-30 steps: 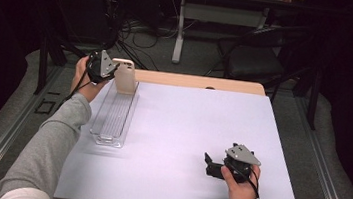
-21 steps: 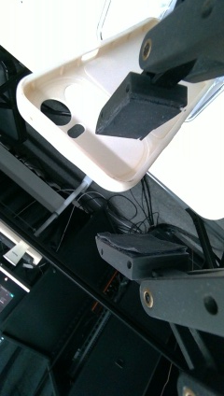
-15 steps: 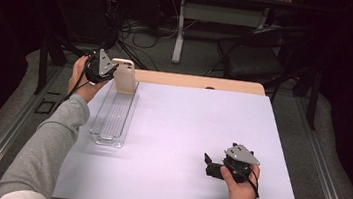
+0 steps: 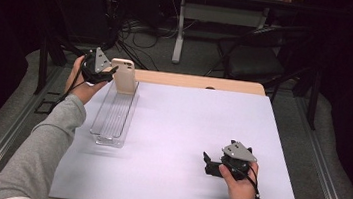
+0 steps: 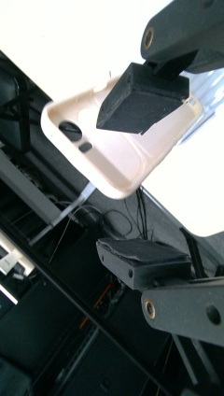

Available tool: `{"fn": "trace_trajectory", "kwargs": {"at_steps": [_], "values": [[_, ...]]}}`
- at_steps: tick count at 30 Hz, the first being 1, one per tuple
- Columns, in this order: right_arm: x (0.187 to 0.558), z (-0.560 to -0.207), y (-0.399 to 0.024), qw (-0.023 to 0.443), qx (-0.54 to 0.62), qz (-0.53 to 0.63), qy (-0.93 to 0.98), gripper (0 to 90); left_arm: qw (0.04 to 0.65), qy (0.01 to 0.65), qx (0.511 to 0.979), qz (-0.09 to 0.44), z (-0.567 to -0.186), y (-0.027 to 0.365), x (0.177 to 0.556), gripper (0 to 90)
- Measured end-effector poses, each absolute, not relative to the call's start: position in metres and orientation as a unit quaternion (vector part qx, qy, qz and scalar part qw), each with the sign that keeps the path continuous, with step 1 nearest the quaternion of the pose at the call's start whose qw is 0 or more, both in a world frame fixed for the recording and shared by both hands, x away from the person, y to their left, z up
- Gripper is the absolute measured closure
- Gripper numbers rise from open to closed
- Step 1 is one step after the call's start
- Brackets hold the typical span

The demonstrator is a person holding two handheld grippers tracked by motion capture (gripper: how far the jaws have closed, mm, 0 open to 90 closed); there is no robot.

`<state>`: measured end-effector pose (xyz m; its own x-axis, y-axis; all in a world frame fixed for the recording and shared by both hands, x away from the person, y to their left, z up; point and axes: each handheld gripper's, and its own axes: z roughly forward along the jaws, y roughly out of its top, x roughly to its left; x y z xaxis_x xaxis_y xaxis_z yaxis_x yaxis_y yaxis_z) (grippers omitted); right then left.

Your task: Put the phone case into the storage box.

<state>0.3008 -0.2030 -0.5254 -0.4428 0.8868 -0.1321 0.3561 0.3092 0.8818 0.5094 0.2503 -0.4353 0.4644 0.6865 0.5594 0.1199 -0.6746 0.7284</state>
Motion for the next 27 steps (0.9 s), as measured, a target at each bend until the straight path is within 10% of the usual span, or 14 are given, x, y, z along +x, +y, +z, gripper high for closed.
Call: {"fn": "trace_trajectory", "kwargs": {"at_steps": [27], "values": [[0.302,-0.527,-0.200,0.318,0.377,0.398,0.774,0.0,0.392,0.292,0.794,0.361,-0.408,0.242,0.481,35.5]]}}
